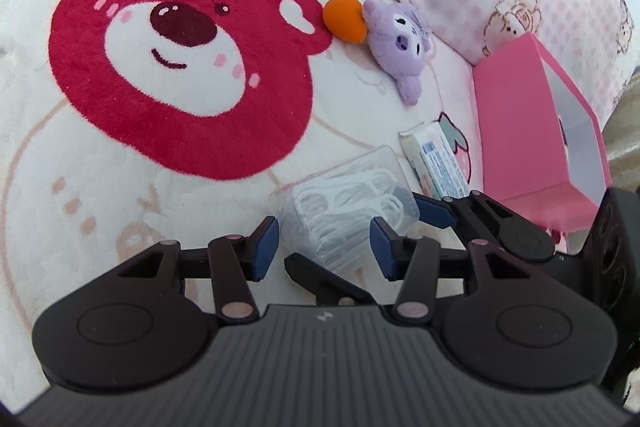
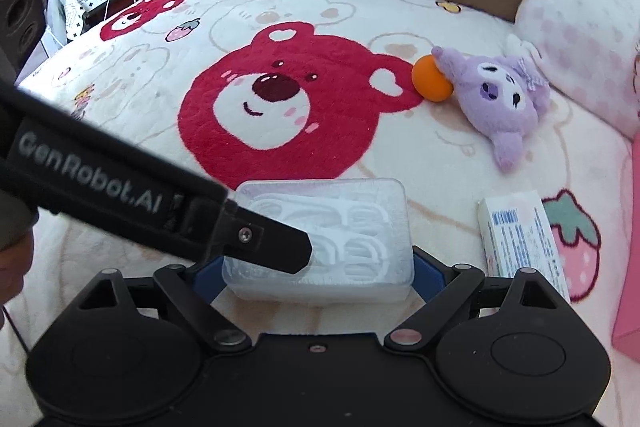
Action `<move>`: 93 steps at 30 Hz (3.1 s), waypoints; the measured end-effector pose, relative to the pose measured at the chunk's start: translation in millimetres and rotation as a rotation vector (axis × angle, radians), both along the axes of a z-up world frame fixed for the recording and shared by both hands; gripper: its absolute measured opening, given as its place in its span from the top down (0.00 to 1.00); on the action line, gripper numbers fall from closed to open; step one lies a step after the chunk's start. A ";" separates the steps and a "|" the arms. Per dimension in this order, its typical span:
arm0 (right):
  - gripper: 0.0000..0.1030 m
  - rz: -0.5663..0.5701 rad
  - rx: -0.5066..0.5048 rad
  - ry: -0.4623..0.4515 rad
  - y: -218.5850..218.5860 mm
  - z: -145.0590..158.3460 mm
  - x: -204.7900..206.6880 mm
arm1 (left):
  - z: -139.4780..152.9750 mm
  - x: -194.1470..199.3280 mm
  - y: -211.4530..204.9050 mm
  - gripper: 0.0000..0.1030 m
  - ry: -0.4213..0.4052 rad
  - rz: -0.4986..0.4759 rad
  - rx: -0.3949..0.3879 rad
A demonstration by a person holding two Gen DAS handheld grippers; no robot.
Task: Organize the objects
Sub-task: 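Close the left tool on the clear floss-pick box, then lift and carry the floss-pick box with the left tool into the pink box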
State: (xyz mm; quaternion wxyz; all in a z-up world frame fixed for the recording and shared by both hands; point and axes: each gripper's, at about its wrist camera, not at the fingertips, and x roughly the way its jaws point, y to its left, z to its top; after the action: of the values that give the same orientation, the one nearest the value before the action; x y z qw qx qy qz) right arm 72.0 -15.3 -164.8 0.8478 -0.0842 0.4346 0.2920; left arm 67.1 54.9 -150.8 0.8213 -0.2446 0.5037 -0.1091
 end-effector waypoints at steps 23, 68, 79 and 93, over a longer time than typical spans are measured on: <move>0.09 -0.135 0.039 0.017 -27.5 57.1 -43.7 | 69.3 -35.5 -31.9 0.54 -0.041 -0.156 0.036; 0.09 -0.386 0.096 -0.007 -175.4 139.3 -90.7 | 160.1 -37.0 -189.7 0.54 -0.062 -0.499 0.028; 0.09 -0.457 0.080 -0.061 -211.9 154.1 -89.1 | 175.3 -16.7 -233.6 0.54 -0.066 -0.548 0.017; 0.09 -0.537 0.003 -0.087 -258.4 157.8 -60.3 | 179.8 26.1 -299.1 0.53 -0.109 -0.623 0.021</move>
State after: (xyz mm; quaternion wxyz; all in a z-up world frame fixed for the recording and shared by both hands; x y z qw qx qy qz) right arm 11.7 -273.7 -7.0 0.9129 0.0228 0.4040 0.0531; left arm 93.2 -244.2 29.0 0.7766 -0.0640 0.5109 -0.3630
